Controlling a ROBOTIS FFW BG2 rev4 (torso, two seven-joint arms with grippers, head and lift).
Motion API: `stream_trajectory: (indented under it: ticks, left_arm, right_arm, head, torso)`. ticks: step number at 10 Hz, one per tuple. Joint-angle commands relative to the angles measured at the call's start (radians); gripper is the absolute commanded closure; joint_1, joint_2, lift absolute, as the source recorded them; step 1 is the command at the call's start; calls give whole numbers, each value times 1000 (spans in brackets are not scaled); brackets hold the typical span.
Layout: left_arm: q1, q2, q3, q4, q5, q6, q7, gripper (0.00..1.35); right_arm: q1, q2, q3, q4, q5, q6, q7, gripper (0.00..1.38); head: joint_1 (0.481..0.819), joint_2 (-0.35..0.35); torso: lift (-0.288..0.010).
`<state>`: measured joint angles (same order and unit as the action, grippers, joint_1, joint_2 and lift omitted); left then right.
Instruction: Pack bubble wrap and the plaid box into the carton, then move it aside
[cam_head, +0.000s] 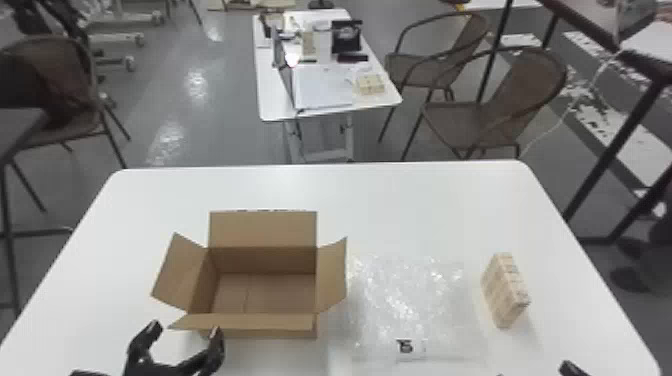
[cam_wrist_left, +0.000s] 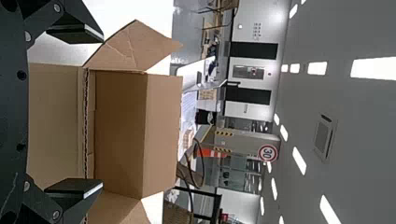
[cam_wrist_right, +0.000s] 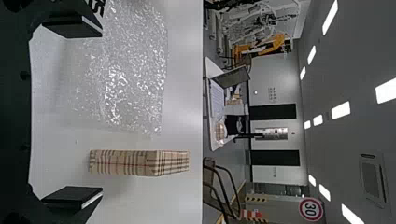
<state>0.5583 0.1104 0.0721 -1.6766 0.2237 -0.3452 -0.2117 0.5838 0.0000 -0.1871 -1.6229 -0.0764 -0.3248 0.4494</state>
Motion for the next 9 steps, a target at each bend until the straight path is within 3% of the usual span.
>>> stream_trajectory:
  ticks: [1, 9]
  left_arm:
    - [0, 0, 2, 0, 0, 0, 0, 205]
    - [6, -8, 31, -8, 14, 8, 0, 205]
  right_arm:
    - [1, 1, 0, 0, 0, 0, 0, 104]
    - [8, 1, 0, -3, -5, 4, -1, 104]
  head:
    - [695, 30]
    - [695, 39]
  torso:
    - [-27]
    - [-27]
